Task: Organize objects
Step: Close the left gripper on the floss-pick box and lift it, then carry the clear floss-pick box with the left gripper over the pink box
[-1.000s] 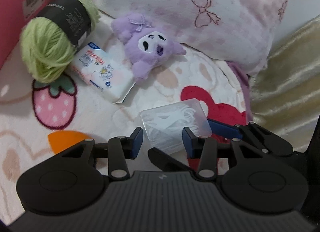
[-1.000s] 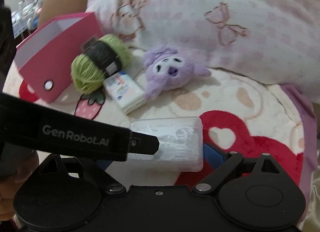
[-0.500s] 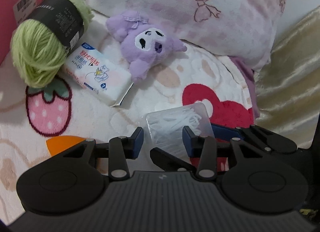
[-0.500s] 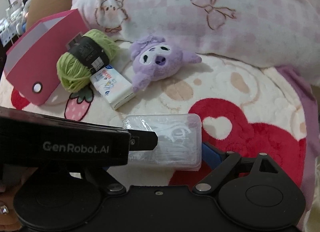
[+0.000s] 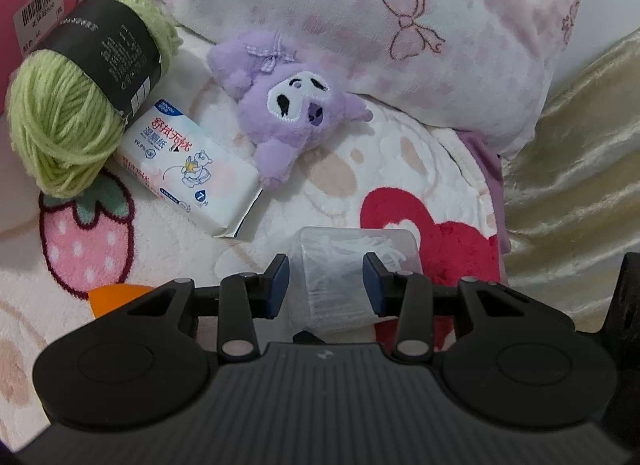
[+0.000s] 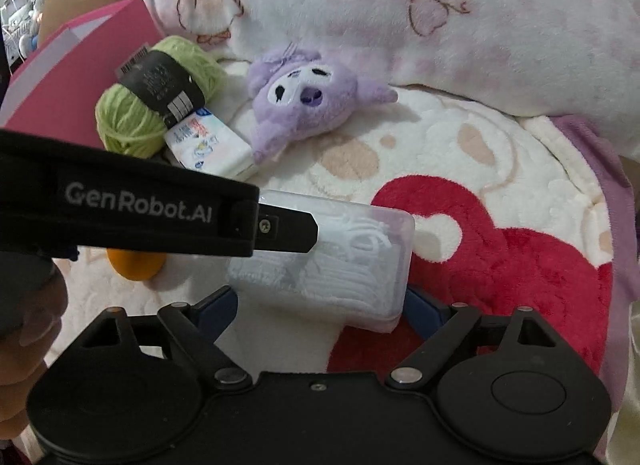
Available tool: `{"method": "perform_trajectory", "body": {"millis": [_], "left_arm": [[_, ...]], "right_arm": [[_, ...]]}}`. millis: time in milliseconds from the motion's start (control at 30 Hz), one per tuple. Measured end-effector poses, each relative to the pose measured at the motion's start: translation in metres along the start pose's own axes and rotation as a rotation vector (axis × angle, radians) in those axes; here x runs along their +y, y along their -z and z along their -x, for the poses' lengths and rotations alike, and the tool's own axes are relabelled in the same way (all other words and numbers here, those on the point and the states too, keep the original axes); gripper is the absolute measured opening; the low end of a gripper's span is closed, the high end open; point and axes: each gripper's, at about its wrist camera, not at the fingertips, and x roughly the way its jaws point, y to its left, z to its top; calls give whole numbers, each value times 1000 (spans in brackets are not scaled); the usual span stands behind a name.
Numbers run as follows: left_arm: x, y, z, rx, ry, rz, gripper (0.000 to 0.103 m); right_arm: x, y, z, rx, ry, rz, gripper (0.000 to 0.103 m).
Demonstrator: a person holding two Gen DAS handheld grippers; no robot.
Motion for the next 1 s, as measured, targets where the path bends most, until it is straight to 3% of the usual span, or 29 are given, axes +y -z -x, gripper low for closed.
{"method": "perform_trajectory", "body": {"millis": [500, 1000], "left_arm": [[-16, -10, 63, -22, 1, -90, 39], [-5, -2, 153, 45, -31, -199, 38]], "right_arm": [[16, -6, 53, -98, -70, -100, 89], [91, 9, 104, -128, -69, -116, 88]]}}
